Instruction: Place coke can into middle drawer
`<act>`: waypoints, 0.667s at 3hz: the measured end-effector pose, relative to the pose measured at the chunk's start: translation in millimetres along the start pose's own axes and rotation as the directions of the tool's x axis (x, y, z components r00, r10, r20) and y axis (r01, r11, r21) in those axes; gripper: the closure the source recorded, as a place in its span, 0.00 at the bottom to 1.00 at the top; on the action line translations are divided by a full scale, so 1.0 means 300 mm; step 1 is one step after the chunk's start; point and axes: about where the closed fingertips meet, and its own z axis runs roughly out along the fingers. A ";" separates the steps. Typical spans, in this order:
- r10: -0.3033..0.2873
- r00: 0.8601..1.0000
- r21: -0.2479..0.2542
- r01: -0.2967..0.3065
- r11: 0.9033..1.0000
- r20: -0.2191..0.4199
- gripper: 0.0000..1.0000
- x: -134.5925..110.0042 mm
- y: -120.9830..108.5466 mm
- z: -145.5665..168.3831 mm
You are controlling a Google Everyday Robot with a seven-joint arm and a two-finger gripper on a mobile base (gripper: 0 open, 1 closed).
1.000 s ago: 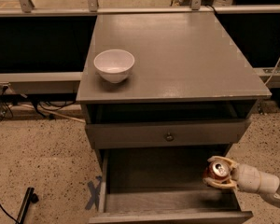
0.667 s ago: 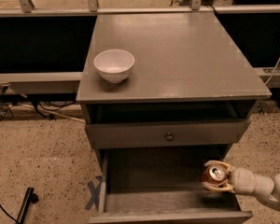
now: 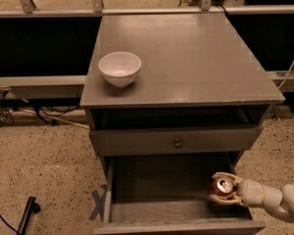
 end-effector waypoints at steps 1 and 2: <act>0.028 1.000 -0.008 -0.028 1.000 0.006 0.62 0.029 0.008 -0.001; 0.028 1.000 -0.010 -0.028 1.000 0.008 0.39 0.029 0.006 0.008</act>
Offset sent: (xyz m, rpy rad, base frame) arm -0.0005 0.0006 -0.0080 0.0101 0.0230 0.0099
